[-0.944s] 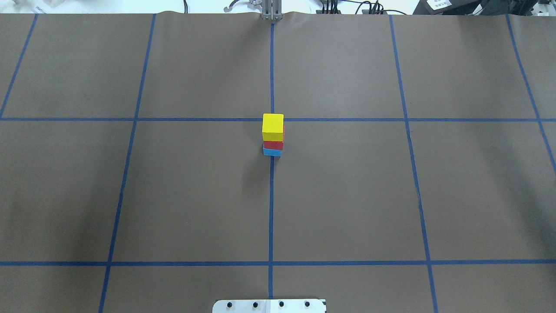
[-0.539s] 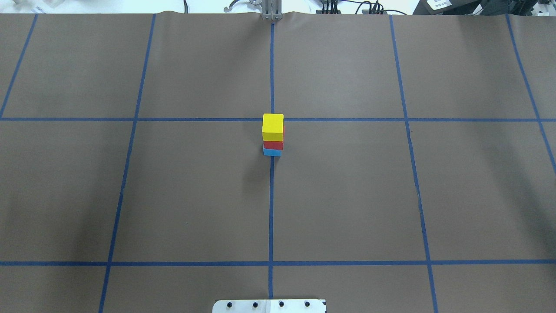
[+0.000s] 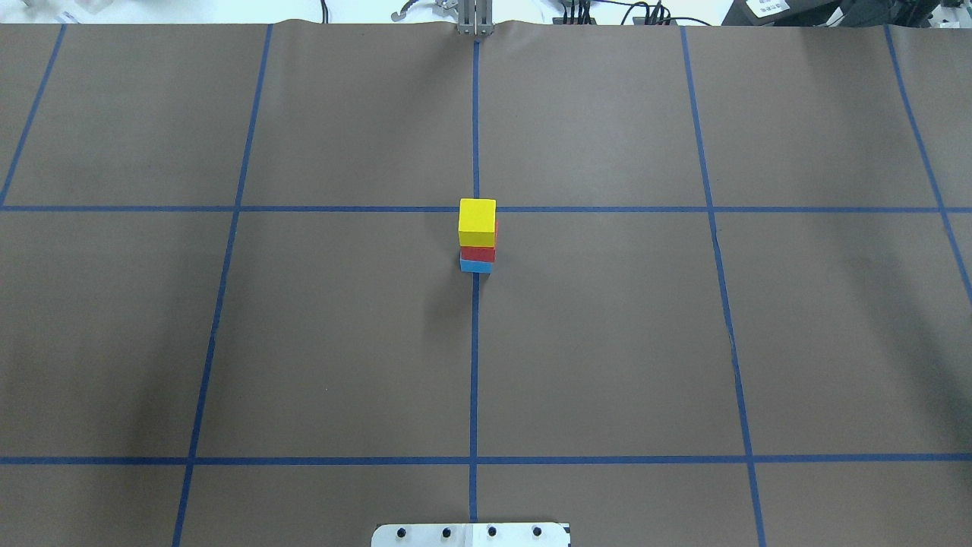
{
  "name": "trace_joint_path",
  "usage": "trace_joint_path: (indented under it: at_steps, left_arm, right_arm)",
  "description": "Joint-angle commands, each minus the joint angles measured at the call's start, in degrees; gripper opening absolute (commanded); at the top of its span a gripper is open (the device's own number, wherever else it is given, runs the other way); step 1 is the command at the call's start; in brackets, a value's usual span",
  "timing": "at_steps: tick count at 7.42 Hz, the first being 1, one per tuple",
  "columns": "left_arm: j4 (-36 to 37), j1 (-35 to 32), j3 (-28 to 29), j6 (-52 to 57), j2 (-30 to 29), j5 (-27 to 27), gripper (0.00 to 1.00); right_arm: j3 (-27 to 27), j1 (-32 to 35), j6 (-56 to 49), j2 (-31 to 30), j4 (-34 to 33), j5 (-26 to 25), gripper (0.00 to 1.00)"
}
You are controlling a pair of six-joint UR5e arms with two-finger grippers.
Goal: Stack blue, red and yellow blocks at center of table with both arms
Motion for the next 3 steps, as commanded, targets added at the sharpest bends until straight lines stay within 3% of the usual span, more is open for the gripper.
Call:
trace_joint_path:
  at_steps: [1,3]
  left_arm:
    - [-0.1,-0.1,0.0,0.0,0.0,0.0,1.0]
    - [-0.1,-0.1,-0.1,0.0,0.0,0.0,1.0]
  right_arm:
    - [0.0,0.0,0.2,0.0,0.1,0.0,1.0]
    - [0.0,0.0,0.4,0.0,0.1,0.1,1.0]
